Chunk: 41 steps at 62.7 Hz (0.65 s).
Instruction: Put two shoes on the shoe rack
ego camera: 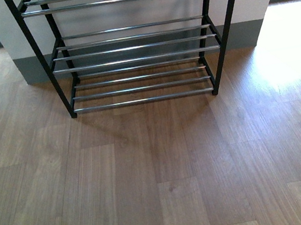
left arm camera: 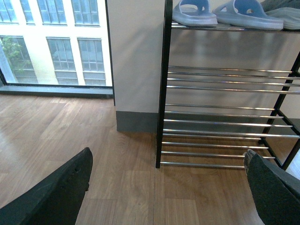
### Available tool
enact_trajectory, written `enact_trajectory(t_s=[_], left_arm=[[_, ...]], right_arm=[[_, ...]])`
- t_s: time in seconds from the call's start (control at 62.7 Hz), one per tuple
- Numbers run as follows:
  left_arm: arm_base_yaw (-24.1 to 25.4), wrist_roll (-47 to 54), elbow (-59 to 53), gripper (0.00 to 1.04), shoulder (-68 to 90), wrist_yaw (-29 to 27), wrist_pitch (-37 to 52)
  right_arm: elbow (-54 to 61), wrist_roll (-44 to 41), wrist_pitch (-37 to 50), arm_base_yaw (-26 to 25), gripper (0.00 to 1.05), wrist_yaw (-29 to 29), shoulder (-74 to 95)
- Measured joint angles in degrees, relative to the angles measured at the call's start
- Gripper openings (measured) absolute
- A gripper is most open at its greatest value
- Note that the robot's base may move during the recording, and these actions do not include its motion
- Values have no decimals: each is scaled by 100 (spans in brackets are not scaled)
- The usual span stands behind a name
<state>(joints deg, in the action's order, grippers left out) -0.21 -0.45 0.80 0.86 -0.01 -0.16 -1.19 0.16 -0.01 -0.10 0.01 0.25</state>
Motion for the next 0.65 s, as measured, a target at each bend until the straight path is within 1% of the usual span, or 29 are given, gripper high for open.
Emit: enact_trajectory(t_s=[0.654], left_arm=[[0, 0, 0, 95, 0, 0, 0]], right_arm=[[0, 0, 0, 0, 95, 0, 0]])
